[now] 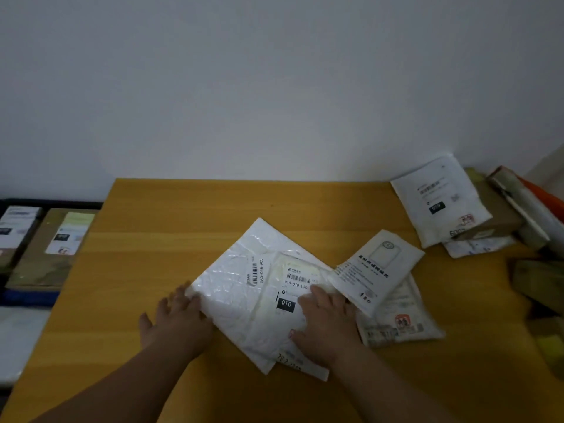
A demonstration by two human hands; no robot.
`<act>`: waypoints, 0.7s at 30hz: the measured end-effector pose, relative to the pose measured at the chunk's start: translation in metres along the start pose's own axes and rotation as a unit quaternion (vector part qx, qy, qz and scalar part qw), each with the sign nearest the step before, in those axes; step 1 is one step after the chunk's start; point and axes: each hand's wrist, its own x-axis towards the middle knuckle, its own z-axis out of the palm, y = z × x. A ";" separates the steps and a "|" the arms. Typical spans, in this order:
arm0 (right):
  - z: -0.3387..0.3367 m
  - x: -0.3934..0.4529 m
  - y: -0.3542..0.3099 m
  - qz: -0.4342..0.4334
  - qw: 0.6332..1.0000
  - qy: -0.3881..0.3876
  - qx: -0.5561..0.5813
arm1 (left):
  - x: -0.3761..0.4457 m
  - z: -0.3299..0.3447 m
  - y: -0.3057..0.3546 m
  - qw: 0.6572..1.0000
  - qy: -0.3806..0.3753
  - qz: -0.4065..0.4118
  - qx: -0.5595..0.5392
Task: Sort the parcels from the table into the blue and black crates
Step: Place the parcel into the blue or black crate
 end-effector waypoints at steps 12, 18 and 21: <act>0.007 0.004 -0.037 0.057 0.998 -0.019 0.002 | 0.014 0.014 0.029 0.675 -0.031 -0.171 -0.717; 0.015 -0.003 -0.033 0.052 0.998 -0.011 0.023 | -0.001 0.019 0.045 0.687 -0.100 -0.135 -0.707; 0.016 -0.005 -0.027 0.044 0.999 0.000 0.017 | -0.012 0.021 0.047 0.687 -0.032 -0.114 -0.717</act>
